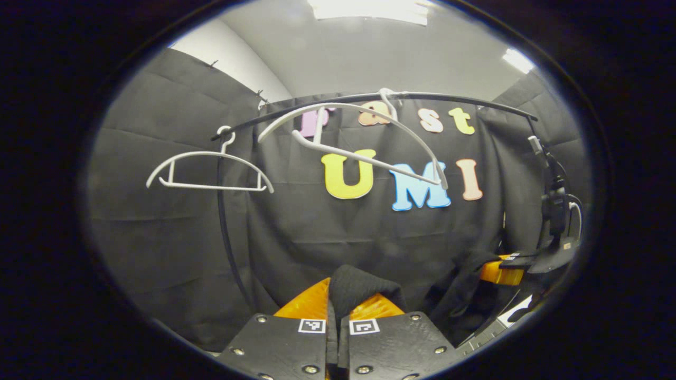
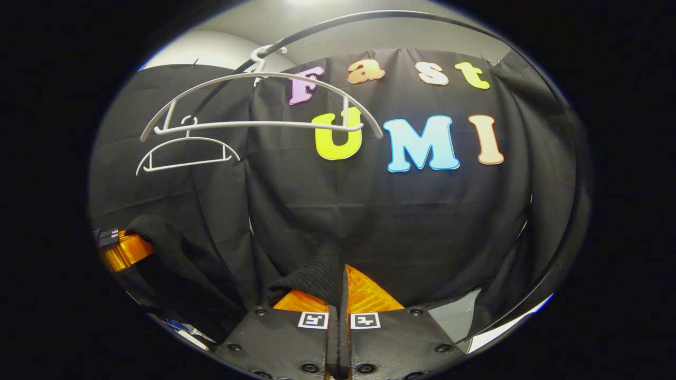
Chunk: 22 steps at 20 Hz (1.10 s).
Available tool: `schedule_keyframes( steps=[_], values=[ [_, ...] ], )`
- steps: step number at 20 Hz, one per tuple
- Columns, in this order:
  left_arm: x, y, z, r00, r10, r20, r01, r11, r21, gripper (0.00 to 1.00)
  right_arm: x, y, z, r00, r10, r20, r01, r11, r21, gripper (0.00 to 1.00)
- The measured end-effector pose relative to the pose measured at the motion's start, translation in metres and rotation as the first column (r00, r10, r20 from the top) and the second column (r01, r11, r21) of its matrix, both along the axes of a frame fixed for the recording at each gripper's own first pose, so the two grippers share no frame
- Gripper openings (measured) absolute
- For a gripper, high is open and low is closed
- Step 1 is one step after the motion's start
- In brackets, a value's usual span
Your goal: Grasp the clothes on the hanger with both hands and then place them into the laundry hamper below.
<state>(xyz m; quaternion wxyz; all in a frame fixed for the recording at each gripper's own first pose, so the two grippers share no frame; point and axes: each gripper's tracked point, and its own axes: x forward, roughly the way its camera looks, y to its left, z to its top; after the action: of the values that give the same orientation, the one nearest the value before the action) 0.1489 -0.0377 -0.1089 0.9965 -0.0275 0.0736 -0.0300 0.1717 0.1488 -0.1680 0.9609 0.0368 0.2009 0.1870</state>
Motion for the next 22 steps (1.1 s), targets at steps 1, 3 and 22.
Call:
schedule_keyframes(
  steps=[1,3,22],
  values=[
    [-0.005,-0.006,-0.004,1.0,-0.022,-0.003,0.022,1.0,-0.01,0.01,-0.01,0.002,-0.005,1.0,-0.001,-0.014,0.001,1.0,0.002,0.01],
    [-0.016,-0.021,-0.014,0.998,-0.065,-0.012,0.065,0.998,-0.014,0.01,-0.025,0.006,-0.014,0.999,-0.004,-0.04,0.004,1.0,0.005,0.0],
    [-0.039,-0.084,-0.238,0.885,-0.141,-0.444,0.161,0.987,0.006,0.02,-0.104,-0.015,-0.196,0.934,-0.023,-0.357,-0.051,0.979,-0.196,0.06]
  ],
)
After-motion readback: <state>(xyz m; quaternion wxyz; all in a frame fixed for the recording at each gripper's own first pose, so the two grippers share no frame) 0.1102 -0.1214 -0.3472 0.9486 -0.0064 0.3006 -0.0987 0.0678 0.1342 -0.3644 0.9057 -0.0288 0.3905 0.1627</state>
